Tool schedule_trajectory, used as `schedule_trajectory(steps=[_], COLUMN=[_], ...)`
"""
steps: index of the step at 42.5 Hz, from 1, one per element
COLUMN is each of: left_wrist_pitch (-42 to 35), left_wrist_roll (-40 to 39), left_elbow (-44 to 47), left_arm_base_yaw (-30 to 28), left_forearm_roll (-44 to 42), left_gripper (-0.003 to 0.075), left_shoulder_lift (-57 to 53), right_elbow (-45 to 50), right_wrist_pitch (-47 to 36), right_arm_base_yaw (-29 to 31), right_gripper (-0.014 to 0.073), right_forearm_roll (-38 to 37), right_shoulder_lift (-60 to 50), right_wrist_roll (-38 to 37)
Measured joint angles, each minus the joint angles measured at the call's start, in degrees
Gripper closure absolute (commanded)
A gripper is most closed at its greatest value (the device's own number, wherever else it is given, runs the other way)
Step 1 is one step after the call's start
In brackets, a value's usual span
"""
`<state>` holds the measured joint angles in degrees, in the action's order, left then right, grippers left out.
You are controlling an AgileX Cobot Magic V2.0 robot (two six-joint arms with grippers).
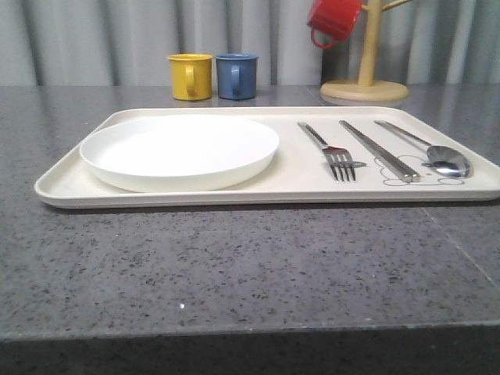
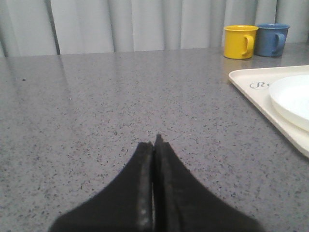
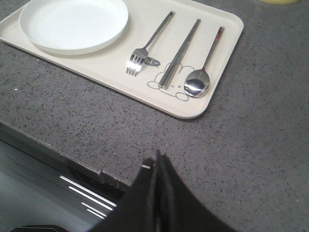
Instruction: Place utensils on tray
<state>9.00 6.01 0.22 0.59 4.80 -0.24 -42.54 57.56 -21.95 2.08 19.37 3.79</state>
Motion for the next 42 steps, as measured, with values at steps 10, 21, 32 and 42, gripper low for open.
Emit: schedule_trajectory(steps=[10,21,32,42], left_wrist_pitch=[-3.8,-3.9,-3.9,-3.9], left_wrist_roll=[0.0,0.0,0.0,0.0], left_elbow=[-0.1,-0.1,-0.1,-0.1], left_arm_base_yaw=[0.0,0.0,0.0,0.0], left_forearm_roll=[0.2,0.2,0.2,0.2], left_gripper=[0.0741,0.0741,0.0741,0.0741], left_shoulder_lift=[0.0,0.0,0.0,0.0], right_elbow=[0.0,0.0,0.0,0.0], right_wrist_pitch=[0.0,0.0,0.0,0.0], right_arm_base_yaw=[0.0,0.0,0.0,0.0], right_gripper=[0.066,0.066,0.066,0.066], right_forearm_roll=[0.0,0.0,0.0,0.0], right_shoulder_lift=[0.0,0.0,0.0,0.0], right_wrist_roll=[0.0,0.0,0.0,0.0])
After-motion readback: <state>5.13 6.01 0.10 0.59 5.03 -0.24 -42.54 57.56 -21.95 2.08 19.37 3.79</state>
